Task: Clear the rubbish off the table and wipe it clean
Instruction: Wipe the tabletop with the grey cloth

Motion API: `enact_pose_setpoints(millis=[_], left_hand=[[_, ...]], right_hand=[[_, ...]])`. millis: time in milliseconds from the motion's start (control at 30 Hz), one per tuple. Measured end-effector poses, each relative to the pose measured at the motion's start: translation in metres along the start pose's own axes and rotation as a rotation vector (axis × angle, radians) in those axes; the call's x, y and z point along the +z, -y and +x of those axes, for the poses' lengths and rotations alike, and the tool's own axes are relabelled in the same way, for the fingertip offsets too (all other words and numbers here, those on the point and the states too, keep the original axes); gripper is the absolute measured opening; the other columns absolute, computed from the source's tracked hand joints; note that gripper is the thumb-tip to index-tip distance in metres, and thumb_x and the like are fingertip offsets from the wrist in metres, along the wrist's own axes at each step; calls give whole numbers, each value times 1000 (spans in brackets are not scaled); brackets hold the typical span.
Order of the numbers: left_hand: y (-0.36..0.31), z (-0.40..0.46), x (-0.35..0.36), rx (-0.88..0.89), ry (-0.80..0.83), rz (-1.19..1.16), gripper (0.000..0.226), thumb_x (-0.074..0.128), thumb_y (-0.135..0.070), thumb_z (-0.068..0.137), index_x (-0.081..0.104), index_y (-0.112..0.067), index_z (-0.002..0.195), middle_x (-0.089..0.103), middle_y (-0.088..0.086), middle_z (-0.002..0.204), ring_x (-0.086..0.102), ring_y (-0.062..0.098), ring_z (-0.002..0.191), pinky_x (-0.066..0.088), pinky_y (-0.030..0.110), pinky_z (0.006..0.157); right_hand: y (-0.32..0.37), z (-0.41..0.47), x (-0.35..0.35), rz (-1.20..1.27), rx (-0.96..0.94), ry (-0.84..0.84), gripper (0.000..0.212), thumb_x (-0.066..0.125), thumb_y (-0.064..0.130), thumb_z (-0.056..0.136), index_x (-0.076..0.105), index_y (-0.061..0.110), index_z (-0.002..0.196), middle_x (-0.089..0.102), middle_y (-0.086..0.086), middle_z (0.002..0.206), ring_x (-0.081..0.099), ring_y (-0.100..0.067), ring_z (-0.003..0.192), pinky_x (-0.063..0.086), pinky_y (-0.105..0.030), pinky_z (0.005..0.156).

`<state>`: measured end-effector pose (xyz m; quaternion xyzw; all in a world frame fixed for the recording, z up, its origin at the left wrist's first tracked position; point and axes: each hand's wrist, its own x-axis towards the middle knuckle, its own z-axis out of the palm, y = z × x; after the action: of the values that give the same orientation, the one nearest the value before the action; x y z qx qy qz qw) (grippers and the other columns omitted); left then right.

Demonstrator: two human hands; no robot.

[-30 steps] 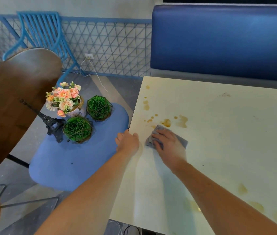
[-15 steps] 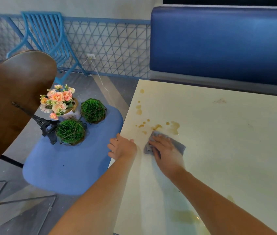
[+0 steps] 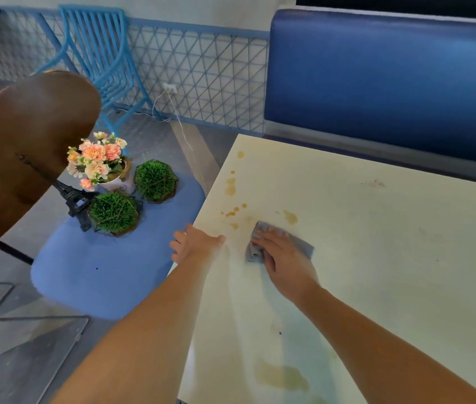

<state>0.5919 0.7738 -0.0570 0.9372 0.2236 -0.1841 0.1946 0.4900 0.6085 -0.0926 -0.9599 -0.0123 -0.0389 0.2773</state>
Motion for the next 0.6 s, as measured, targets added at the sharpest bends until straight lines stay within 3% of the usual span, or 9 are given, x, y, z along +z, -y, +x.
enact_pose_setpoints(millis=[67, 200, 367, 433, 600], left_hand=[[0, -2, 0, -3, -2, -4, 80, 69, -55, 79, 36, -13, 139, 35, 12, 139, 32, 32, 130, 34, 45, 102], [1, 1, 1, 1, -20, -26, 79, 68, -54, 79, 36, -15, 140, 35, 11, 140, 32, 33, 131, 33, 44, 103], [2, -1, 0, 8, -16, -50, 79, 69, -53, 79, 36, -14, 140, 35, 12, 140, 31, 32, 132, 33, 43, 103], [3, -2, 1, 7, -10, -46, 81, 69, -54, 80, 35, -16, 142, 35, 12, 141, 30, 32, 133, 33, 44, 104], [3, 2, -2, -11, 16, -60, 79, 70, -54, 79, 36, -17, 141, 34, 11, 141, 30, 33, 132, 32, 46, 105]], right_hand=[[-9, 14, -7, -56, 26, 3, 42, 41, 15, 101, 49, 21, 142, 42, 10, 150, 26, -8, 144, 11, -24, 120], [2, 60, -1, -207, 120, 66, 49, 32, 23, 103, 27, 23, 152, 20, 8, 160, 10, -16, 149, 5, -31, 121], [9, 25, 8, -100, -63, 77, 47, 41, 17, 98, 42, 22, 145, 35, 9, 154, 20, -14, 146, 3, -28, 121], [-3, 26, 1, -100, -48, 59, 48, 42, 17, 98, 42, 22, 146, 36, 9, 153, 20, -12, 146, 4, -28, 122], [1, 45, 1, -203, 61, 95, 50, 28, 24, 103, 24, 23, 153, 14, 7, 162, 3, -17, 150, -4, -32, 121]])
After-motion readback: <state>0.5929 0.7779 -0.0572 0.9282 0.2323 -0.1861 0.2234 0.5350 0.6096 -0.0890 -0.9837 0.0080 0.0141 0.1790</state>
